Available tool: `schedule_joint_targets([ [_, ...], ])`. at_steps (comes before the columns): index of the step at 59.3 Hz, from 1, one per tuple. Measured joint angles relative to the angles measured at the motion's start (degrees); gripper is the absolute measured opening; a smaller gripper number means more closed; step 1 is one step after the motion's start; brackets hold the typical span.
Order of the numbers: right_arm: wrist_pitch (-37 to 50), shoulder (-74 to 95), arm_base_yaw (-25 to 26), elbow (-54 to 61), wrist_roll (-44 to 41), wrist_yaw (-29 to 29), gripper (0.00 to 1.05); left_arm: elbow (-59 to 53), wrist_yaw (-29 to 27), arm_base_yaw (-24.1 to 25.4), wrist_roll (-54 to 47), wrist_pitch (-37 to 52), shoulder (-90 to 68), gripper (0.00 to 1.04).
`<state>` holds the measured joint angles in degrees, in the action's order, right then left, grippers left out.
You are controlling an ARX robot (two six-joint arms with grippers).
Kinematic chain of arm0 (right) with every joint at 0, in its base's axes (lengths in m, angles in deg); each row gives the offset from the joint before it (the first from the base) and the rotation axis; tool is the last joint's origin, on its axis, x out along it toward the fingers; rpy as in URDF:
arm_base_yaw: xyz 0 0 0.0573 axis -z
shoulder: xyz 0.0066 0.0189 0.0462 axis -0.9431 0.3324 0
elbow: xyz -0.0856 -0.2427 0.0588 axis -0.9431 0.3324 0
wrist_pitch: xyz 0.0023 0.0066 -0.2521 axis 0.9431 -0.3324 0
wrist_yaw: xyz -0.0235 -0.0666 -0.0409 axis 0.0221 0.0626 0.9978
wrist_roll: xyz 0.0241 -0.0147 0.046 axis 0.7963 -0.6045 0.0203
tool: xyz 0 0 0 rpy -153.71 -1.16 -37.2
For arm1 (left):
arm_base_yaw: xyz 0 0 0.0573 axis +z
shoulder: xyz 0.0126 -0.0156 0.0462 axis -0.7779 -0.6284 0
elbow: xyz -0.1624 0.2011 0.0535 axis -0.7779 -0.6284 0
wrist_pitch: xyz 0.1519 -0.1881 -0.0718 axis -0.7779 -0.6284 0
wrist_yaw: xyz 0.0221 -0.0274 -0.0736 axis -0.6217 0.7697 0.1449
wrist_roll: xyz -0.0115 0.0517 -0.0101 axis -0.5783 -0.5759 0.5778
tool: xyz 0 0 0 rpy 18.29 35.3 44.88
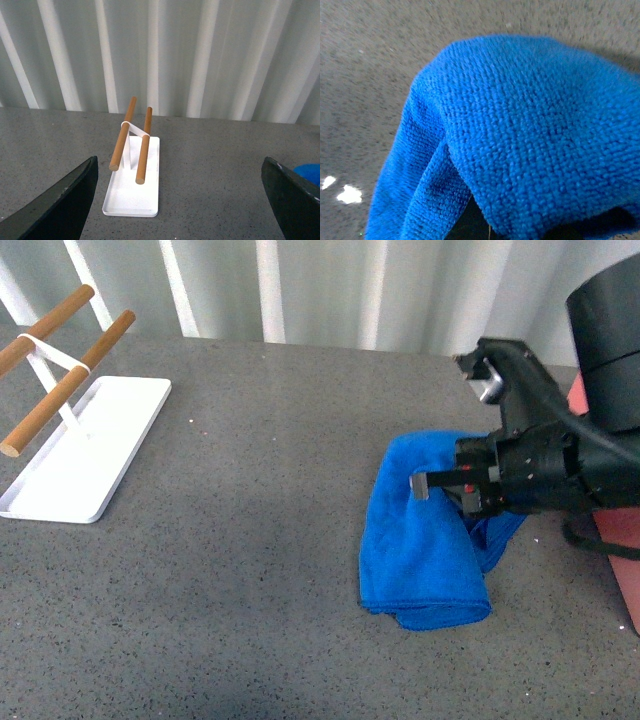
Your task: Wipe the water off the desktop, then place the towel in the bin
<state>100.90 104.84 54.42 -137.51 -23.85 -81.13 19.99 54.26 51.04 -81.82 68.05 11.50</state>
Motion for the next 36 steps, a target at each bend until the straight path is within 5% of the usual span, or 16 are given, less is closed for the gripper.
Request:
schedule_joint_targets([
  [36,3.69,9.84,3.83,-8.83,-6.54,7.98,0.04,0.0,0.0,0.0,0.0,0.0,0.0,0.98],
])
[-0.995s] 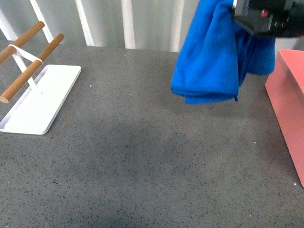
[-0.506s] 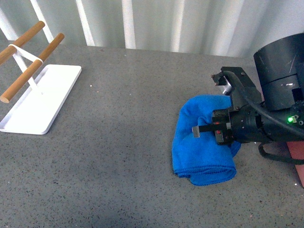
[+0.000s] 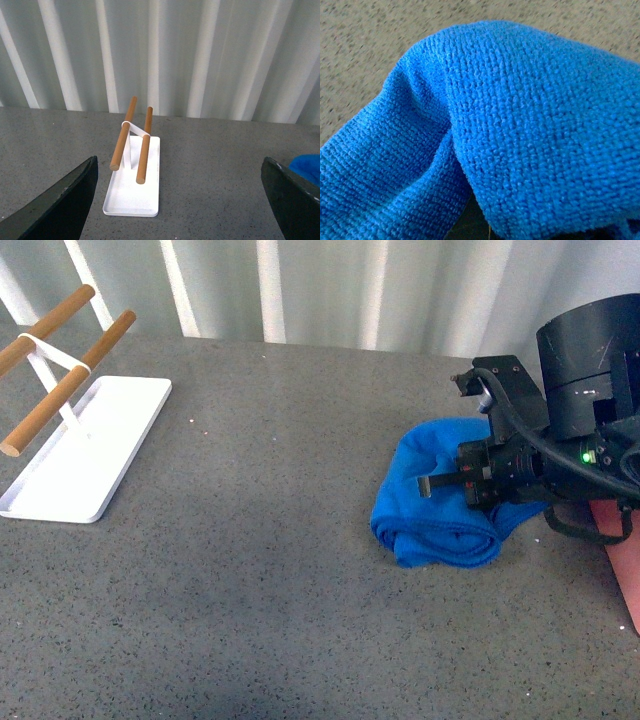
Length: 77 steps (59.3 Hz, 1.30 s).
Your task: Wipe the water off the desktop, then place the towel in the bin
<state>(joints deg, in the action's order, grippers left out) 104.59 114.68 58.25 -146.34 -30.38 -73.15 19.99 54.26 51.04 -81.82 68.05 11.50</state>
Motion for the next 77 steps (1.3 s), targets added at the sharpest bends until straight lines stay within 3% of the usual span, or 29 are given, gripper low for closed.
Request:
schedule_joint_targets([
  [9,-0.9,3.76,0.17,-6.43,0.09,0.94,0.04,0.0,0.0,0.0,0.0,0.0,0.0,0.98],
  [21,-0.7,9.25,-1.64,-15.65,2.49,-3.85,0.04,0.0,0.0,0.0,0.0,0.0,0.0,0.98],
  [43,-1.86,13.49,-11.96,-23.87,4.28,-14.14,0.04,0.0,0.0,0.0,0.0,0.0,0.0,0.98],
  [53,-2.32,9.81,-16.35,-16.48,4.37,-16.52,0.04,0.0,0.0,0.0,0.0,0.0,0.0,0.98],
  [60,-4.48,2.51,-16.87,-5.35,-0.74,-16.57,0.04,0.0,0.0,0.0,0.0,0.0,0.0,0.98],
  [68,-5.53,-4.74,-14.19,5.22,-6.56,-16.94,0.04,0.0,0.0,0.0,0.0,0.0,0.0,0.98],
  [77,-8.72,-15.21,-7.02,13.4,-13.07,-17.35,0.04,0.0,0.02,0.0,0.0,0.0,0.0,0.98],
])
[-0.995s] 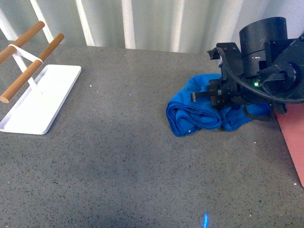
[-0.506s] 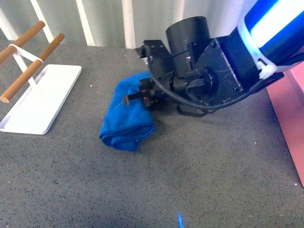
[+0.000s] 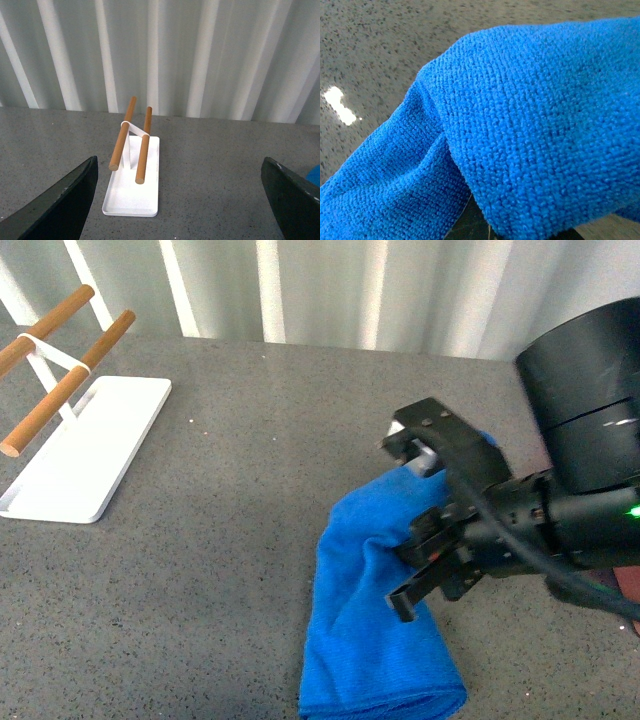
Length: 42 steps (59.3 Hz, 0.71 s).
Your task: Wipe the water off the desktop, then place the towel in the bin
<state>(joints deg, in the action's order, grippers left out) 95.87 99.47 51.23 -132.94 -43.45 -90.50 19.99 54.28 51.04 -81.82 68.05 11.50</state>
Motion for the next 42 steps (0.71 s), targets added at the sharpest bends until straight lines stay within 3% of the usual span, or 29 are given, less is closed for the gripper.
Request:
schedule_joint_targets([
  [14,-3.26,-4.83,5.68,-0.37,-4.11,0.0,0.04,0.0,-0.02,0.0,0.0,0.0,0.0,0.98],
  [42,-12.59,-19.08,6.64,-18.12,-2.69,2.21,0.04,0.0,-0.02,0.0,0.0,0.0,0.0,0.98],
])
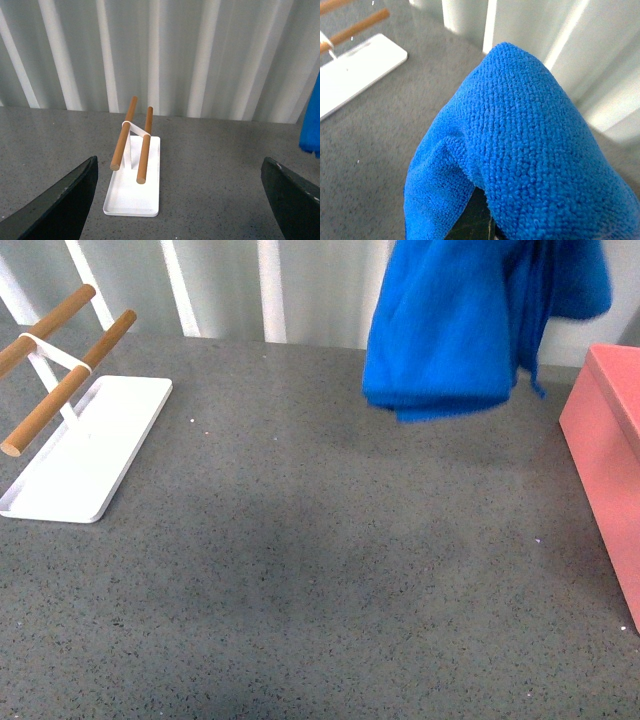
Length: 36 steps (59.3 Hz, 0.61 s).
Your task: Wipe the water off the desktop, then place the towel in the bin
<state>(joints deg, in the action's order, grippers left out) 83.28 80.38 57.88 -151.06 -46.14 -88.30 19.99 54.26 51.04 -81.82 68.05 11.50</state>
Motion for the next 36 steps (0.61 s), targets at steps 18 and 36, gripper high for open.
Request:
schedule_joint_targets([
  [18,-4.11,-11.82,13.86,-4.02,0.13,-0.85,0.04,0.0,0.0,0.0,0.0,0.0,0.0,0.98],
  [36,-3.15,-16.02,31.98,6.05,-0.35,-6.78,0.04,0.0,0.0,0.0,0.0,0.0,0.0,0.98],
])
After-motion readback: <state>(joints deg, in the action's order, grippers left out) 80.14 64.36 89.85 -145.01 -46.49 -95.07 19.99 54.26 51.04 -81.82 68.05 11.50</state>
